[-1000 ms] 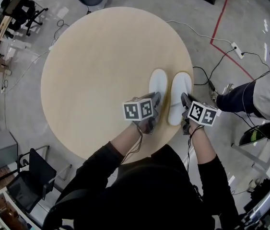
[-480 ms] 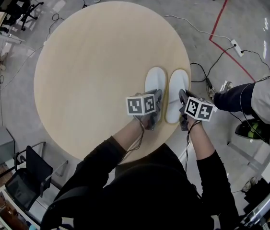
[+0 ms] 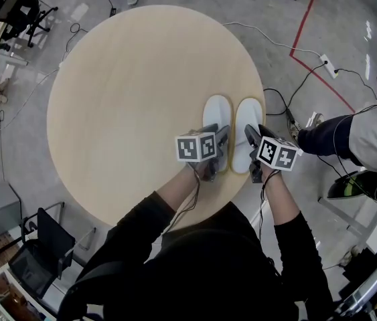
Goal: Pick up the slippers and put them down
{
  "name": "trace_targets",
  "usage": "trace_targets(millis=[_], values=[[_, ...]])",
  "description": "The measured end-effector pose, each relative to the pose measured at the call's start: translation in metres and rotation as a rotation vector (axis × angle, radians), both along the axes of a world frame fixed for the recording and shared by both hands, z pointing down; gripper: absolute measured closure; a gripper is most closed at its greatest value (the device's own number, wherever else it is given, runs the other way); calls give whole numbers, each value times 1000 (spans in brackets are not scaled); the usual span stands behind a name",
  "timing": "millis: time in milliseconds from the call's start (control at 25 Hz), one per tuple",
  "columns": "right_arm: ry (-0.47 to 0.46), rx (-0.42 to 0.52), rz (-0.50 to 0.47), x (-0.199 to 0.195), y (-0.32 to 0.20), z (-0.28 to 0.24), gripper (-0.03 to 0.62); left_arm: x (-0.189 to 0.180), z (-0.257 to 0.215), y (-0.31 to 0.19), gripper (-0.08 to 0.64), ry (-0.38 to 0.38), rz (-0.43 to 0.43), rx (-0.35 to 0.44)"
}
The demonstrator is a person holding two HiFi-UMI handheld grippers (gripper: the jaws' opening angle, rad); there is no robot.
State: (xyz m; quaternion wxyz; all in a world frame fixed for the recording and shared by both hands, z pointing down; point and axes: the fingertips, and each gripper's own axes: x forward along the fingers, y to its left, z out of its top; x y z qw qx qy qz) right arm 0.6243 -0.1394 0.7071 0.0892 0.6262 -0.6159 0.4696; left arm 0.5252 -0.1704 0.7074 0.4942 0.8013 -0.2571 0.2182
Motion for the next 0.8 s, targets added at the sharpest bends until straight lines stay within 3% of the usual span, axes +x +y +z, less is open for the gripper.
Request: trace_targets(millis=[200,360,800], values=[[70,39,-4,0,5,-19,385,-9,-10,0,354,4,2,12],[143,106,-4,-3,12,-42,385,-19,-35,3,354,34,3,68],[20,258,-7,-72,21,-98,387,-88,-105,40,356,111,-14,173]])
